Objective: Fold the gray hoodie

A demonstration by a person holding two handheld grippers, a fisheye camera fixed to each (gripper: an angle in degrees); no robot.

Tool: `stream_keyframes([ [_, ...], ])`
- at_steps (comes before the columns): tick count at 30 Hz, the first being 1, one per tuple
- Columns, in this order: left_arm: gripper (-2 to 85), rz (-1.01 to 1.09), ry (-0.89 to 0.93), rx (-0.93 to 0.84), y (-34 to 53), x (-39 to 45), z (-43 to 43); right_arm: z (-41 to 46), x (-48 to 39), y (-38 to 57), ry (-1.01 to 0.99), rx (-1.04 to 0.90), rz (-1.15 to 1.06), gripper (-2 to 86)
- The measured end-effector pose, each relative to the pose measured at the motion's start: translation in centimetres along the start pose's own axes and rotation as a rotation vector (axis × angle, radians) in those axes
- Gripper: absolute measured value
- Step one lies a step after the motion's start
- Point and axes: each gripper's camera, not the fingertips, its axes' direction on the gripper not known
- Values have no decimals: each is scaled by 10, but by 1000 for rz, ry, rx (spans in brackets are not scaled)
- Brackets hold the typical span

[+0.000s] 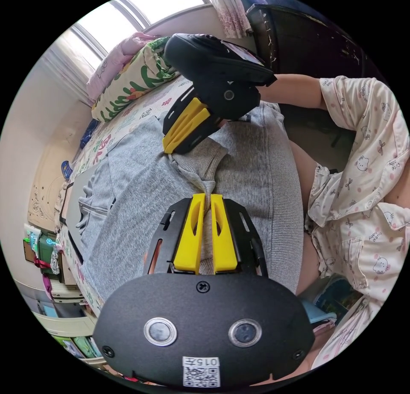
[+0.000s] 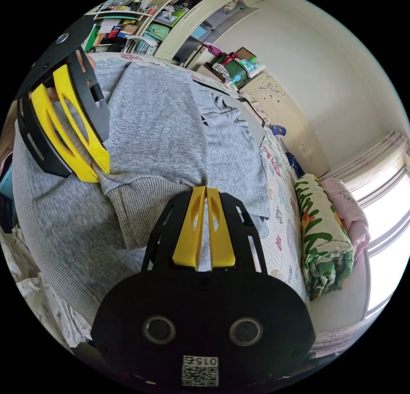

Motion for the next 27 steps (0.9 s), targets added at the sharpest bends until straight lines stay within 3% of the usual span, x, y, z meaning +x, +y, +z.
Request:
stream_keyframes([
  [21, 29, -17, 3, -87, -93, -37, -10, -6, 60, -47, 18, 60, 39, -2],
  [27, 69, -136, 145, 103, -66, -107, -64, -22, 151, -46, -267, 142, 111, 9],
])
